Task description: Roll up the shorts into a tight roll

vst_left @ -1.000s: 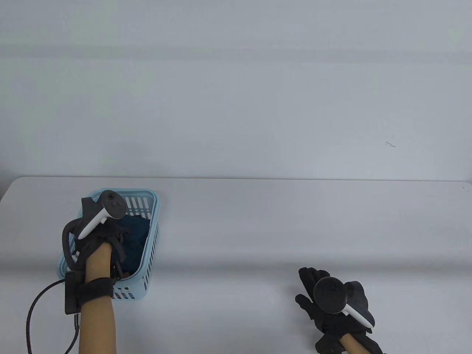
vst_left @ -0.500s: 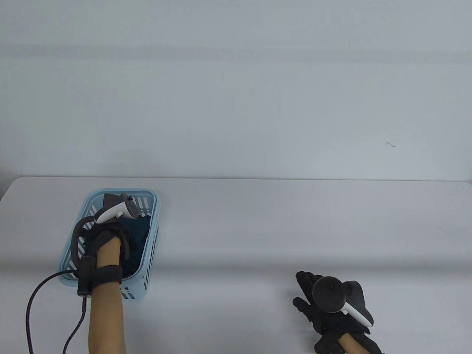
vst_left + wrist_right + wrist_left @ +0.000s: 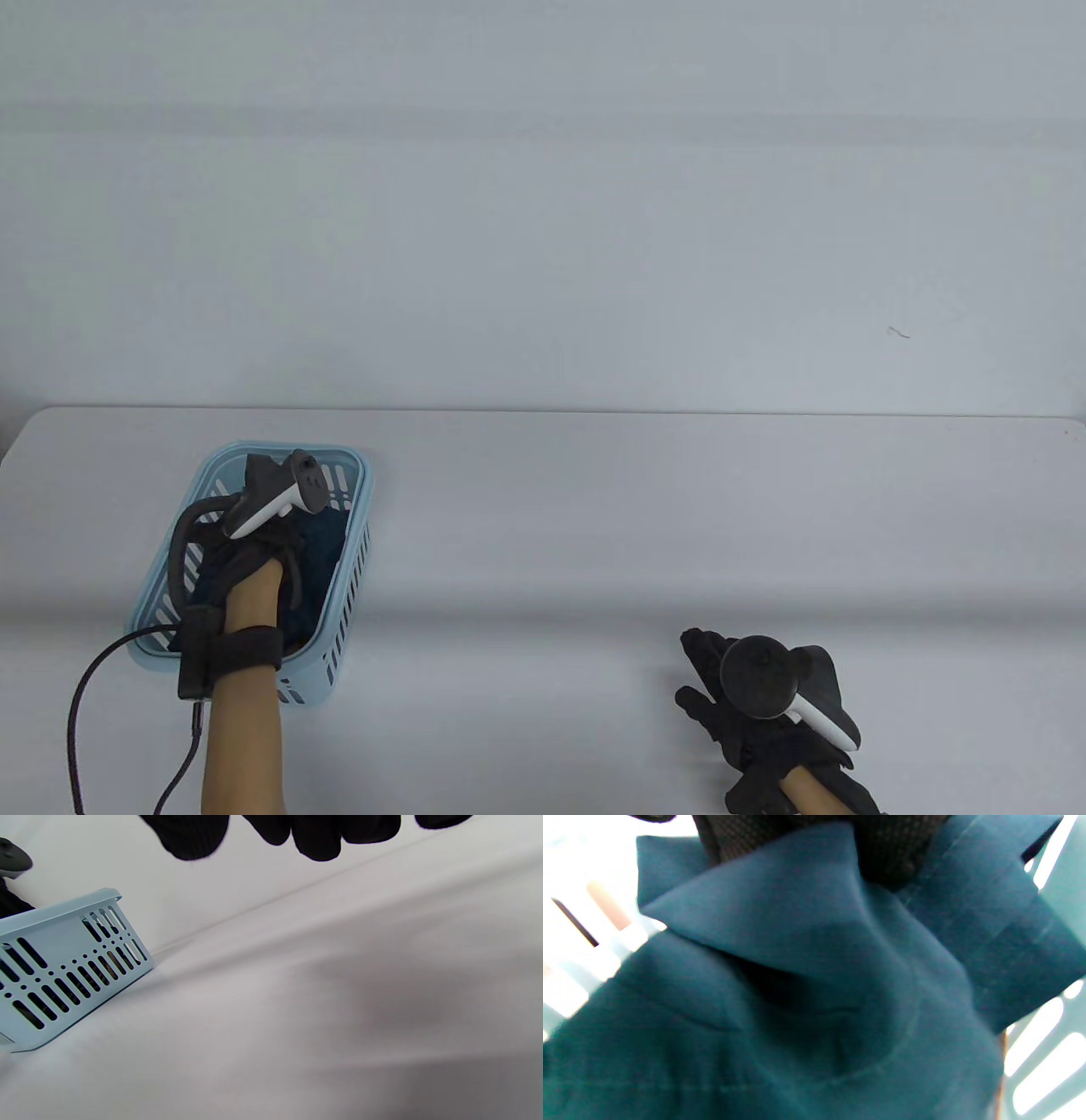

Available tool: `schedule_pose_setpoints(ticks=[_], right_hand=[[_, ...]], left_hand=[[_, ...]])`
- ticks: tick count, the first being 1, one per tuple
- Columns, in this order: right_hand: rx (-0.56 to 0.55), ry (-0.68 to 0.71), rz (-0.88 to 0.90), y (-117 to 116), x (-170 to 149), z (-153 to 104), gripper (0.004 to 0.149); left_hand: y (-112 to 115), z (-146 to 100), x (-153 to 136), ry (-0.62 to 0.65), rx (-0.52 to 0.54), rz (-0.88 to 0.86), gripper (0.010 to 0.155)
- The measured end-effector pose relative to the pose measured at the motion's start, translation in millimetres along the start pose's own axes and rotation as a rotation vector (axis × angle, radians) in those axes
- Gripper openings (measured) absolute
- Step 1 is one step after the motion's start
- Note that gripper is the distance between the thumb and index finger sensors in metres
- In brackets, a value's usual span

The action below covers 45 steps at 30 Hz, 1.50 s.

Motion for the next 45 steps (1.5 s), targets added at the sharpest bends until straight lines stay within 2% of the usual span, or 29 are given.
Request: schedule_pose_setpoints(ticks=[6, 13, 17, 21, 27, 37, 41, 45], right_hand=[[-0.007, -0.002, 0.010, 1.3, -1.6, 0.0, 0.069], [-0.028, -0.012, 0.023, 5.5, -6.2, -1.2, 0.069], [-0.036, -0.015, 0.025, 6.9, -7.9, -2.0, 0.069], [-0.037, -0.017, 0.029, 7.1, -8.7, -2.2, 0.069], [-0.035, -0.017, 0.028, 6.8, -9.4, -2.2, 0.069], [-0.037, -0.019, 0.032, 7.0, -11.3, -2.3, 0.069], [-0.039, -0.023, 0.035, 7.5, -12.6, -2.4, 0.069], [-0.038, -0.035, 0.034, 7.4, -16.4, -1.8, 0.070]], left_hand=[[-43.6, -39.3, -19.9, 0.018, 0.224, -0.124, 0.040], [-100.9, -104.7, -35.8, 0.115, 0.514, -0.381, 0.040], [-131.7, -143.6, -37.0, 0.194, 0.654, -0.517, 0.040], [-152.4, -177.9, -28.3, 0.308, 0.740, -0.623, 0.040], [-168.1, -213.7, 0.3, 0.470, 0.798, -0.672, 0.040], [-194.5, -263.2, 57.4, 0.740, 0.793, -0.752, 0.040], [-199.1, -272.5, 69.2, 0.806, 0.760, -0.811, 0.040], [-192.6, -268.8, 77.9, 0.847, 0.696, -0.868, 0.040]])
Point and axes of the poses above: the tracker on the back of each hand, its own x axis roughly to the thumb side, its own z axis roughly from the wrist to the fingertips, y = z × x, the point moved 1 cm from there along z, roughly from the wrist to the fingertips
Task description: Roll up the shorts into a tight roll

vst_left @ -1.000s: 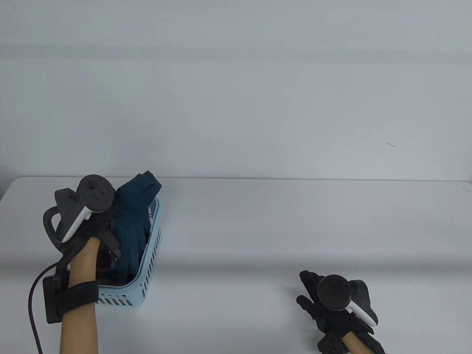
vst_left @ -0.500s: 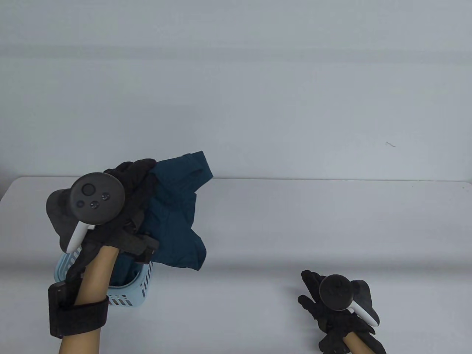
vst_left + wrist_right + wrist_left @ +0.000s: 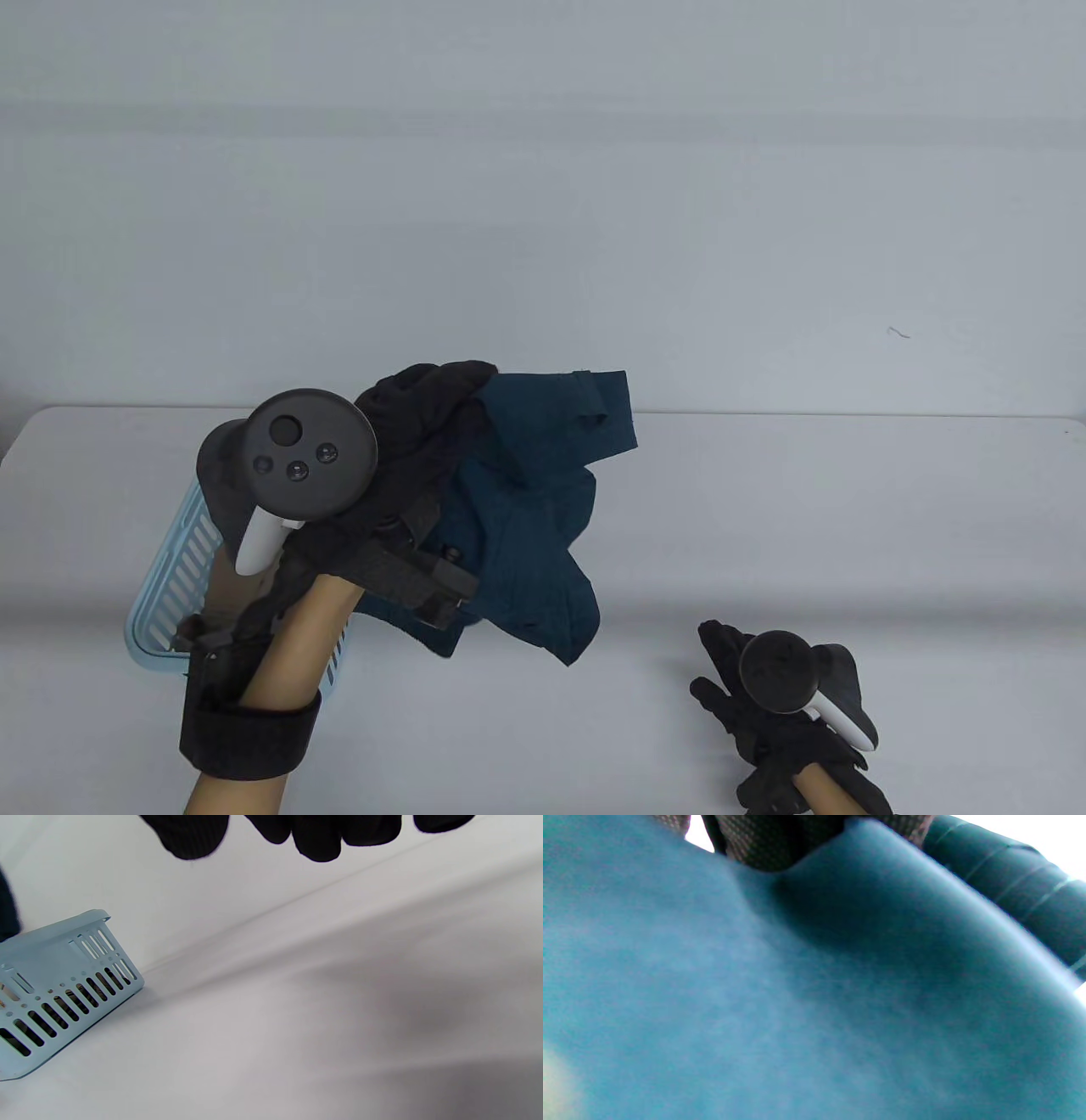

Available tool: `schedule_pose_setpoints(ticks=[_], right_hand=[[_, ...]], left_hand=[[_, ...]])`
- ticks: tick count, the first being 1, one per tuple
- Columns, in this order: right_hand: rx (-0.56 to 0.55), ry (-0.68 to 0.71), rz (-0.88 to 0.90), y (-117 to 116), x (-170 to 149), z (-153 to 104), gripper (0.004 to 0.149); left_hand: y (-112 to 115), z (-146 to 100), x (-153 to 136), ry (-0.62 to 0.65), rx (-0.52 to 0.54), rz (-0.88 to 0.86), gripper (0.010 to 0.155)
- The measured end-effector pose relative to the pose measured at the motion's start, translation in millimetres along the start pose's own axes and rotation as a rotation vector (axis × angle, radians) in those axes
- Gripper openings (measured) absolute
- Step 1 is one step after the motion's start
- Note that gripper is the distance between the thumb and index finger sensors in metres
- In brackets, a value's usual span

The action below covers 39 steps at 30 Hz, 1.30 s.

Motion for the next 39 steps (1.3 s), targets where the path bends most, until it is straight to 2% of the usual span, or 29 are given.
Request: schedule_pose_setpoints(ticks=[6, 10, 13, 16, 18, 20, 21, 25, 27, 33, 39], right_hand=[[0.007, -0.016, 0.001, -0.5, -4.8, 1.3, 0.069], [0.007, -0.027, 0.001, 0.1, -6.7, 1.0, 0.070], [-0.012, -0.047, -0.008, 3.4, -10.7, 0.3, 0.070], [-0.031, -0.076, -0.018, 6.5, -16.3, -0.2, 0.070], [-0.032, -0.086, -0.019, 7.8, -19.0, -0.1, 0.070], [-0.031, -0.089, -0.012, 8.3, -20.5, 0.3, 0.070], [-0.030, -0.090, -0.012, 8.2, -20.9, 0.6, 0.070], [-0.015, -0.093, -0.020, 5.6, -21.2, 1.8, 0.070], [-0.007, -0.092, -0.024, 4.0, -20.5, 2.3, 0.070], [0.012, -0.095, -0.032, 0.3, -19.6, 2.6, 0.070], [0.020, -0.101, -0.029, 0.7, -19.8, 1.7, 0.070]], left_hand=[[29.2, -1.0, -7.6, 0.007, -0.088, -0.170, 0.039], [47.3, 2.0, -22.4, -0.021, -0.114, -0.121, 0.039], [67.4, -1.1, -57.7, -0.098, -0.136, -0.008, 0.038], [91.4, -10.5, -109.4, -0.279, -0.297, 0.174, 0.040], [103.8, -23.1, -135.8, -0.360, -0.330, 0.282, 0.049], [117.3, -36.6, -150.1, -0.354, -0.322, 0.321, 0.056], [125.8, -43.2, -153.1, -0.343, -0.342, 0.322, 0.055], [168.6, -66.1, -143.9, -0.228, -0.513, 0.331, 0.055], [196.4, -77.2, -127.5, -0.107, -0.582, 0.369, 0.056], [273.8, -97.9, -74.2, 0.137, -0.773, 0.384, 0.057], [345.0, -114.1, -50.8, 0.294, -0.942, 0.547, 0.059]])
Point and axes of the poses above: the tracker on the back of each hand, its own x axis roughly to the thumb side, its own z axis roughly from the wrist to the fingertips, y = z × x, the point moved 1 cm from there along z, roughly from the wrist to the fingertips
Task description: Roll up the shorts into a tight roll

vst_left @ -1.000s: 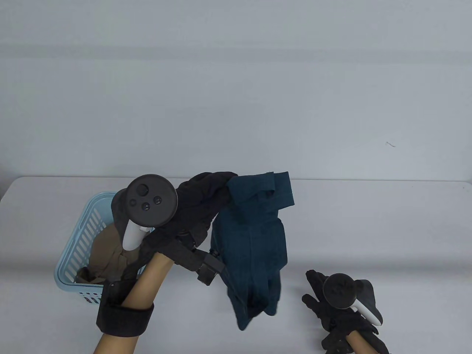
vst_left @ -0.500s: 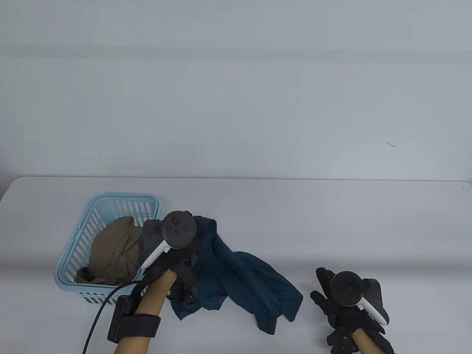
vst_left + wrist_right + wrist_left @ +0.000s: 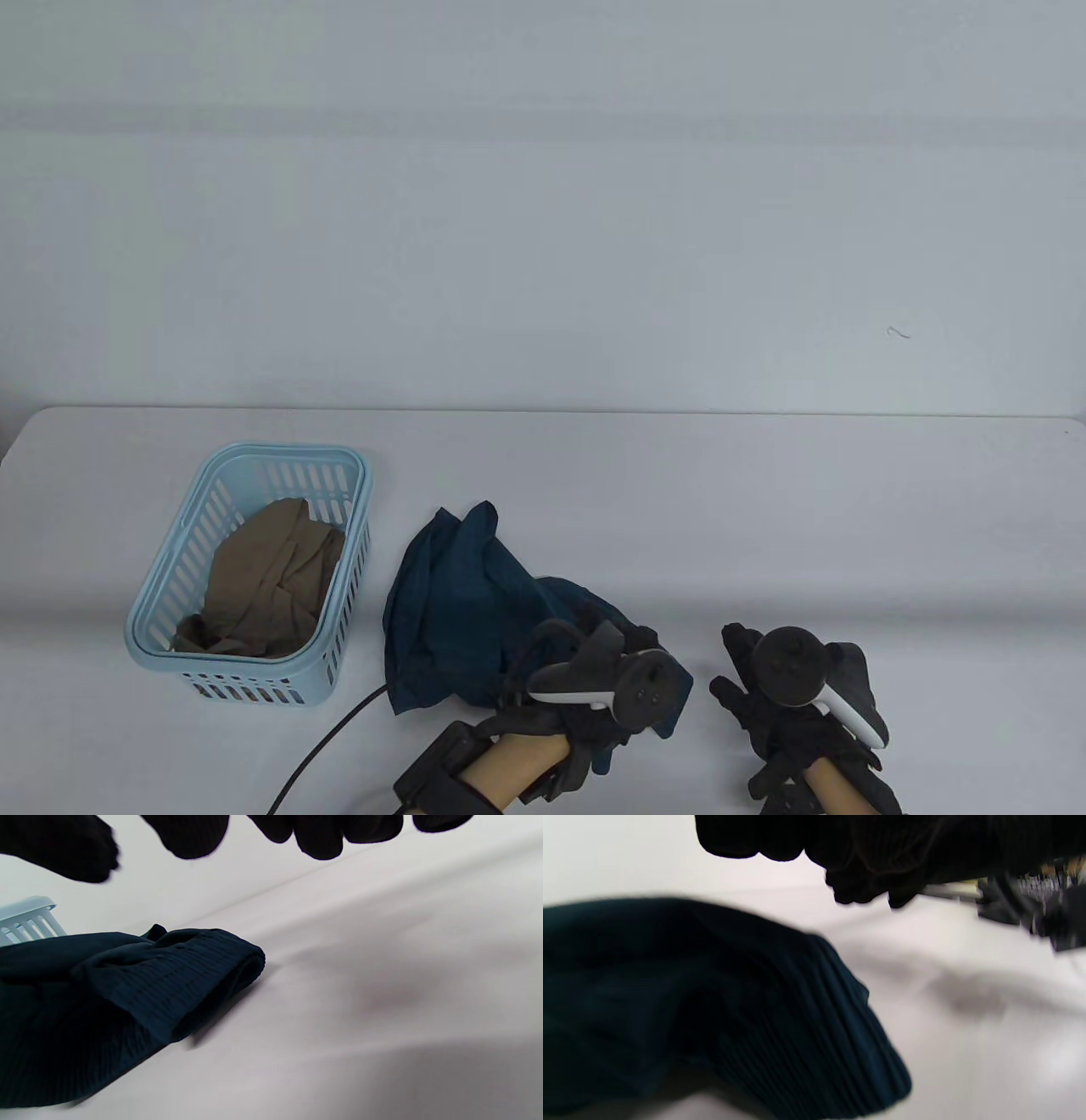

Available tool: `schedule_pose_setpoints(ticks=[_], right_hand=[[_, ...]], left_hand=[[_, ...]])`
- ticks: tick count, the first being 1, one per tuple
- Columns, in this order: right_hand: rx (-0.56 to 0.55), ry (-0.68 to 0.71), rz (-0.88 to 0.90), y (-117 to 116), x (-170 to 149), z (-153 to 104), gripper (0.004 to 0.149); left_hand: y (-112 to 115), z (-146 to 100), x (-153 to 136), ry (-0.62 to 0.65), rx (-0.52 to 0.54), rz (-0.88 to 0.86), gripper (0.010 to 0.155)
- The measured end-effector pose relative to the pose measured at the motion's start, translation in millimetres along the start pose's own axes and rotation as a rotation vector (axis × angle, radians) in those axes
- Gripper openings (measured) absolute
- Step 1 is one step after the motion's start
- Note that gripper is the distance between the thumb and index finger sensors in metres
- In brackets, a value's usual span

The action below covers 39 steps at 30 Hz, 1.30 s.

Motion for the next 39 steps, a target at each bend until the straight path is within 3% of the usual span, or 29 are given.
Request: schedule_pose_setpoints(ticks=[6, 11, 17, 24, 28, 39], right_hand=[[0.013, 0.001, -0.005, -1.5, 1.1, 0.2, 0.070], [0.032, 0.006, -0.012, -4.5, 3.1, 1.7, 0.070], [0.043, 0.004, -0.012, -5.6, 3.1, 1.5, 0.070], [0.048, 0.026, 0.021, -7.6, 3.2, 2.8, 0.070], [0.046, 0.071, 0.040, -7.1, 7.5, 2.3, 0.074], [0.103, 0.166, 0.170, -13.2, 17.0, 2.5, 0.084]], left_hand=[[37.8, 34.2, 6.9, -0.044, -0.132, 0.046, 0.068], [58.8, 45.9, -8.7, -0.089, -0.128, 0.015, 0.071], [61.6, 53.0, -19.9, -0.128, -0.047, -0.022, 0.059], [32.1, 49.4, -38.6, -0.171, -0.031, -0.207, 0.045], [-1.2, 33.6, -50.5, -0.219, 0.098, -0.298, 0.045], [-68.4, -3.0, -53.9, -0.238, 0.306, -0.359, 0.044]])
Point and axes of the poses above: the tracker on the back of each hand, its own x axis roughly to the thumb side, its own z axis roughly from the wrist to the fingertips, y = z × x, the point moved 1 cm from there along z, roughly from the wrist to the fingertips
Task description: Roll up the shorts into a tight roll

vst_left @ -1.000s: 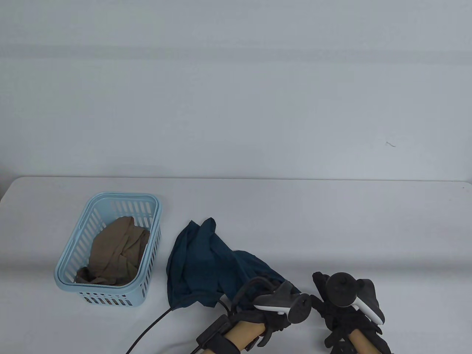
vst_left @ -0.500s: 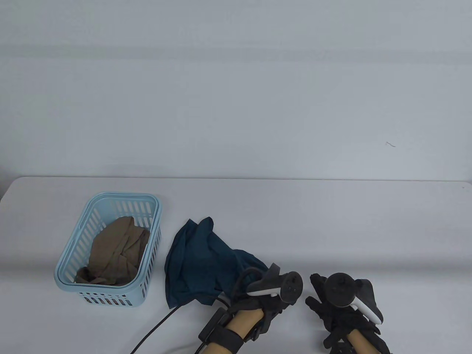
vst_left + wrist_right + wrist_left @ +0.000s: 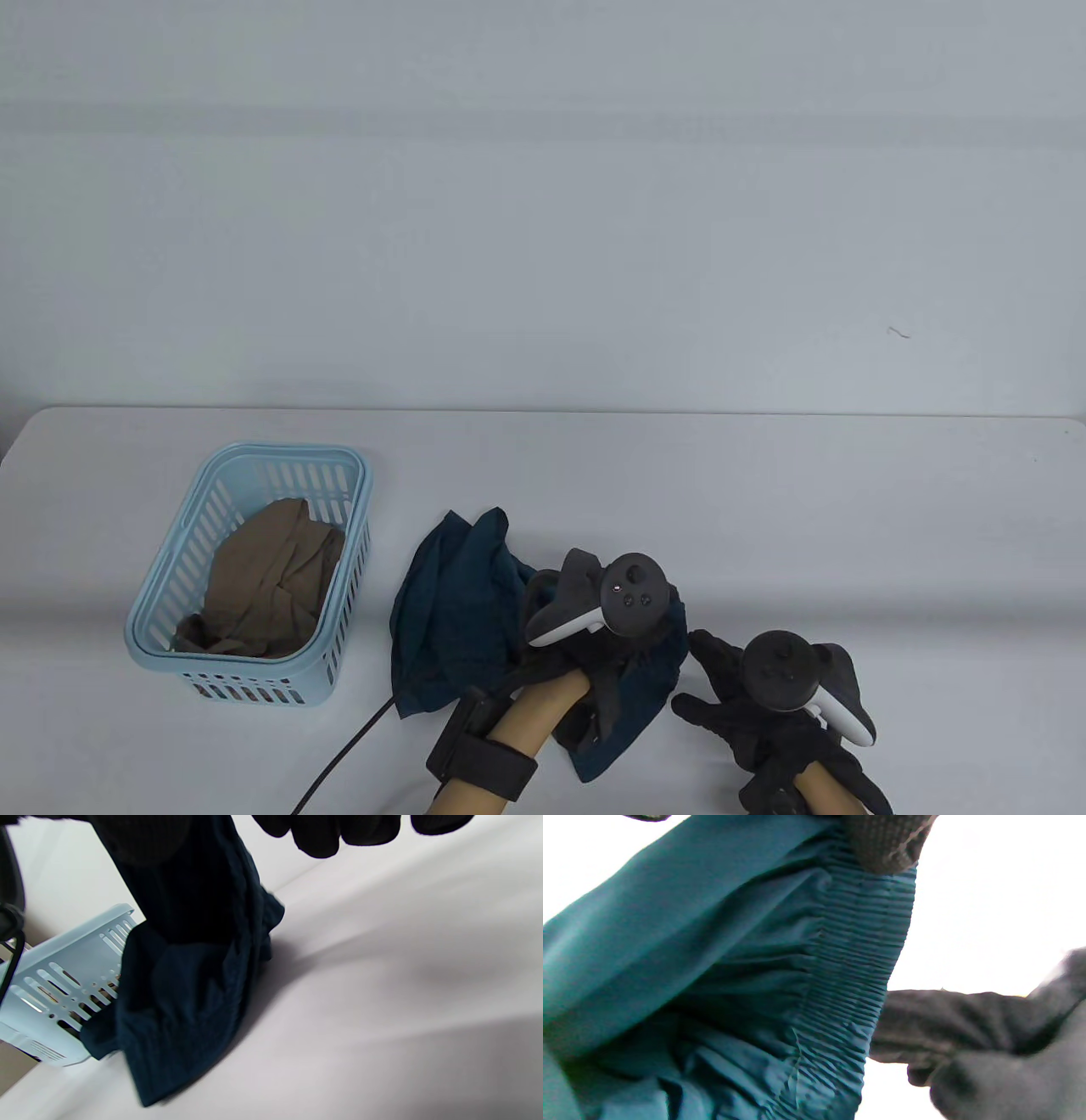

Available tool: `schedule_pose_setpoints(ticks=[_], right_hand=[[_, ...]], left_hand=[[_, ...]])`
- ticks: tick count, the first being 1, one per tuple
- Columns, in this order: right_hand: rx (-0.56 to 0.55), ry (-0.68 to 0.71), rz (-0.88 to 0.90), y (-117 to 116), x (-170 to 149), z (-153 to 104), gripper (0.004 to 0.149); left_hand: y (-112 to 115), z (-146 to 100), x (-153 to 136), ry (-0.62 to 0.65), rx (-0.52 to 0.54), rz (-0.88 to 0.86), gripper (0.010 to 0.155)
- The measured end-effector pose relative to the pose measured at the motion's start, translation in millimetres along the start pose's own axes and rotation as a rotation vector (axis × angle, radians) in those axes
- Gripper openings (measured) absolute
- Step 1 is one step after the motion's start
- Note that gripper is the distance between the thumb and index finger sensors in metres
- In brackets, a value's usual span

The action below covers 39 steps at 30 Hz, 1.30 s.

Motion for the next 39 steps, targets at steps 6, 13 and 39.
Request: schedule_pose_setpoints(ticks=[6, 13, 39], right_hand=[[0.071, -0.010, 0.063, -9.6, -4.8, 3.6, 0.081], [0.182, -0.077, 0.081, -24.0, -6.7, 9.4, 0.067], [-0.736, 0.102, 0.072, 231.6, 99.8, -50.8, 0.046]], left_hand=[[-32.2, -8.7, 13.4, 0.022, 0.104, -0.071, 0.043], [-70.5, -21.0, 18.2, 0.039, 0.220, -0.082, 0.043], [-185.5, -85.2, -70.6, -0.059, 0.449, -0.328, 0.042]])
Point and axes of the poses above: the tracker on the back of each hand, its own x axis roughly to the thumb side, its own z axis roughly from the wrist to the fingertips, y = z × x, the point moved 1 cm from there along z, roughly from the wrist to the fingertips
